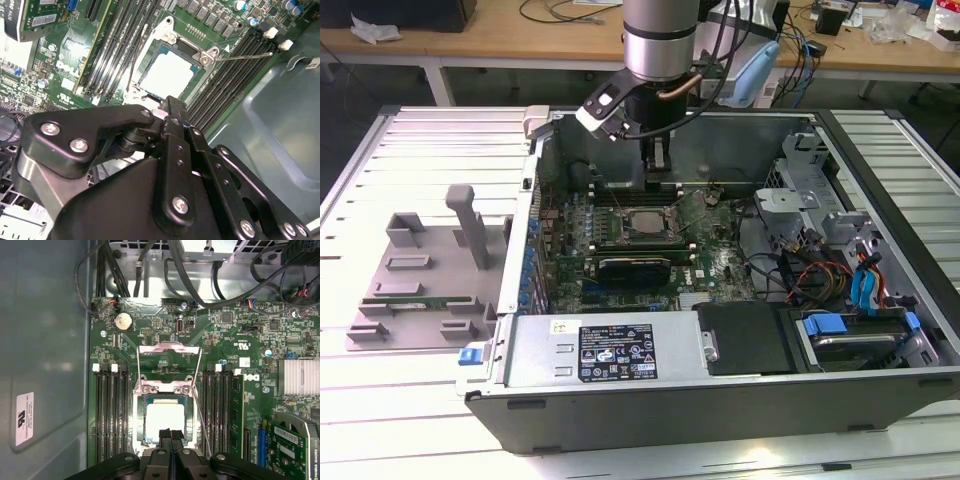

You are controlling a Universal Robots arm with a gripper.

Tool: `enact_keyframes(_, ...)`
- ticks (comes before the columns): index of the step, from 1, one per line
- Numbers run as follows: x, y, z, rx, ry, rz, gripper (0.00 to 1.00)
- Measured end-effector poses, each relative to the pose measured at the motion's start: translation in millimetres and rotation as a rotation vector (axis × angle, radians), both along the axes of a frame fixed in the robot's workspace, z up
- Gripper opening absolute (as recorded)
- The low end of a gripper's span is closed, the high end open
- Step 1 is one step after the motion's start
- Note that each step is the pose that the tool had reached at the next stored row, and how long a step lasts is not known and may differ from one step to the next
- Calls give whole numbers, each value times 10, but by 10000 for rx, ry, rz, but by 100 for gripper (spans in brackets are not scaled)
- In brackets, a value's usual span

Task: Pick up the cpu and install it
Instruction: 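Close the cpu cover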

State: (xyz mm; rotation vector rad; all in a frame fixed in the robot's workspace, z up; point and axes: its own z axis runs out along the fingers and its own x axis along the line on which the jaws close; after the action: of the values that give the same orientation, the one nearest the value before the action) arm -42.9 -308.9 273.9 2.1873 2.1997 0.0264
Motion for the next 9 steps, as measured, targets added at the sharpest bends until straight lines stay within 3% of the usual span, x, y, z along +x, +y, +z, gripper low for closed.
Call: enact_keyframes(9, 26, 0, 6, 0, 1, 0, 11)
